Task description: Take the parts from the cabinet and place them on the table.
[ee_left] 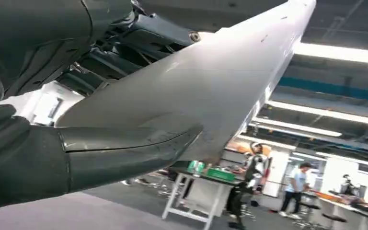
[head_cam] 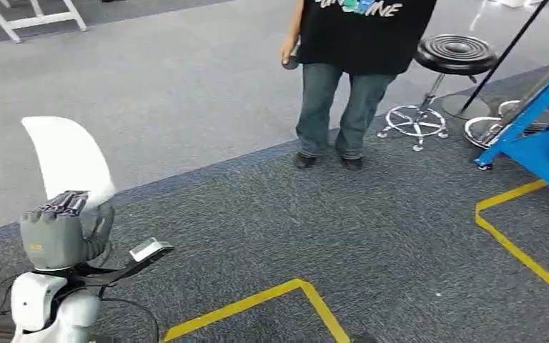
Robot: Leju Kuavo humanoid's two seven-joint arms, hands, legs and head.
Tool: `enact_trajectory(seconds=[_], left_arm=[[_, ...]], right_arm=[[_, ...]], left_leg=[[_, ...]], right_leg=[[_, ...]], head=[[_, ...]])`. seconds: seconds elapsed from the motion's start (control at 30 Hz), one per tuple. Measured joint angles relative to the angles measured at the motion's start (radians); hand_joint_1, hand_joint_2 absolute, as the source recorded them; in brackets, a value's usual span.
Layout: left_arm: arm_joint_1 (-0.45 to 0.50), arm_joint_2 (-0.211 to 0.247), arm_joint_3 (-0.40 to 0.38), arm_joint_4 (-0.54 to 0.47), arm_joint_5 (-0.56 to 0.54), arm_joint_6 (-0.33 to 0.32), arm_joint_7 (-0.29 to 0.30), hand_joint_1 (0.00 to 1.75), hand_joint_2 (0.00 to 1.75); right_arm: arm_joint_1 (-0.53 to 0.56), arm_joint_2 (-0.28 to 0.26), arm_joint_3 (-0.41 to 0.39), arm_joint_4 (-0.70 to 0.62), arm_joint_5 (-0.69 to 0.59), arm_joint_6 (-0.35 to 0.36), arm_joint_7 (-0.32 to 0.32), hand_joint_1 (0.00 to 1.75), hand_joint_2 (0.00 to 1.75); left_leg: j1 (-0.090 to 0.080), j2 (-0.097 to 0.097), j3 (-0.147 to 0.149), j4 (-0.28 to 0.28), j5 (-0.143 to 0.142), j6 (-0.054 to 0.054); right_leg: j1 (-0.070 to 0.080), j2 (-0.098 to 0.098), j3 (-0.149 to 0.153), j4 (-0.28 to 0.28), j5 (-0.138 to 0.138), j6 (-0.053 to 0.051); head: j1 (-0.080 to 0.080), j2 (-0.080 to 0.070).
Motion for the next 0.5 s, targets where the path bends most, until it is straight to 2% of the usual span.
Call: enact_trajectory(seconds=[0.03,0.07,0.1,0.13,0.17,0.2,0.23,0.27,0.3,0.33,0.37,0.4,0.43,0.47,0.5], left_arm=[[0.002,0.000,0.000,0.000,0.000,0.000,0.000,1.75,1.75],[0.004,0.001,0.000,0.001,0.000,0.000,0.000,1.75,1.75],[0.006,0.001,0.000,0.001,-0.001,0.000,0.002,1.75,1.75],[0.002,0.002,-0.001,0.002,-0.005,0.000,0.006,1.75,1.75],[-0.002,0.003,-0.003,0.003,-0.012,0.000,0.013,1.75,1.75],[-0.001,0.003,-0.005,0.005,-0.015,0.000,0.021,1.75,1.75],[0.001,0.007,-0.008,0.006,-0.018,0.000,0.028,1.75,1.75],[0.004,0.011,-0.010,0.008,-0.019,0.000,0.034,1.75,1.75],[0.007,0.016,-0.011,0.009,-0.019,0.000,0.039,1.75,1.75],[0.008,0.019,-0.011,0.009,-0.019,0.000,0.041,1.75,1.75],[0.008,0.021,-0.012,0.009,-0.019,0.000,0.041,1.75,1.75],[0.008,0.021,-0.016,0.009,-0.019,0.000,0.042,1.75,1.75],[0.007,0.023,-0.020,0.009,-0.019,0.000,0.044,1.75,1.75],[0.005,0.024,-0.027,0.009,-0.019,0.000,0.046,1.75,1.75],[0.005,0.025,-0.030,0.009,-0.017,0.000,0.047,1.75,1.75]], right_arm=[[0.000,0.000,0.000,0.000,0.000,0.000,0.000,0.00,0.00],[-0.001,0.000,0.000,0.000,0.000,0.000,0.000,0.00,0.00],[-0.002,0.000,0.000,0.000,0.000,0.000,0.001,0.00,0.00],[-0.002,0.000,0.000,0.000,-0.001,0.002,0.001,0.00,0.00],[0.000,0.000,0.000,0.000,0.000,0.005,0.007,0.00,0.00],[0.003,0.000,0.000,0.000,0.005,0.010,0.014,0.00,0.00],[0.005,0.000,0.000,0.000,0.006,0.011,0.018,0.00,0.00],[0.006,0.000,0.000,0.000,0.003,0.011,0.023,0.00,0.00],[0.006,0.000,0.000,0.000,-0.001,0.011,0.029,0.00,0.00],[0.005,0.000,0.000,0.000,-0.003,0.011,0.034,0.00,0.00],[0.005,0.001,0.000,0.000,-0.004,0.011,0.035,0.00,0.00],[0.005,0.001,0.000,0.000,-0.006,0.015,0.034,0.00,0.00],[0.005,0.002,0.000,0.000,-0.011,0.017,0.030,0.00,0.00],[0.005,0.002,0.000,0.000,-0.015,0.016,0.028,0.00,0.00],[0.004,0.002,0.000,0.000,-0.019,0.013,0.028,0.00,0.00]], left_leg=[[0.003,-0.010,-0.001,-0.002,0.003,-0.005],[0.000,-0.024,-0.005,-0.002,0.004,-0.011],[-0.002,0.020,-0.006,0.010,-0.008,-0.012],[-0.006,0.082,-0.023,0.047,-0.034,-0.019],[-0.004,0.112,-0.054,0.114,-0.071,-0.025],[0.000,0.125,-0.095,0.200,-0.111,-0.029],[0.003,0.129,-0.133,0.278,-0.139,-0.033],[0.005,0.130,-0.152,0.316,-0.145,-0.035],[0.006,0.131,-0.147,0.307,-0.129,-0.036],[0.006,0.134,-0.122,0.256,-0.093,-0.035],[0.005,0.144,-0.072,0.160,-0.044,-0.031],[0.001,0.174,-0.021,0.067,-0.005,-0.025],[-0.009,0.227,0.011,0.010,-0.011,-0.018],[-0.016,0.224,0.012,-0.003,-0.013,-0.010],[-0.016,0.213,0.008,0.000,-0.013,-0.006]], right_leg=[[0.002,-0.009,0.001,0.000,0.000,-0.003],[-0.001,-0.023,0.005,-0.006,0.004,-0.010],[-0.004,-0.038,0.009,-0.012,0.007,-0.017],[-0.002,-0.050,0.012,-0.014,0.006,-0.020],[0.000,-0.065,0.014,-0.014,0.003,-0.026],[0.003,-0.082,0.015,-0.014,0.000,-0.029],[0.003,-0.098,0.015,-0.014,-0.002,-0.031],[0.004,-0.113,0.015,-0.013,-0.003,-0.032],[0.004,-0.127,0.017,-0.013,-0.005,-0.031],[0.004,-0.140,0.019,-0.013,-0.007,-0.030],[0.005,-0.155,0.024,-0.013,-0.010,-0.029],[0.005,-0.167,0.031,-0.013,-0.014,-0.027],[0.008,-0.179,0.035,-0.013,-0.018,-0.024],[0.014,-0.189,0.033,-0.010,-0.023,-0.017],[0.014,-0.202,0.035,-0.011,-0.024,-0.013]], head=[[0.000,0.000],[-0.001,0.000],[0.000,0.000],[-0.006,0.000],[-0.006,0.000],[-0.006,0.000],[-0.006,0.000],[-0.007,0.000],[-0.007,0.000],[-0.007,0.000],[-0.007,0.000],[-0.007,0.000],[-0.006,0.000],[-0.008,0.000],[-0.005,0.000]])
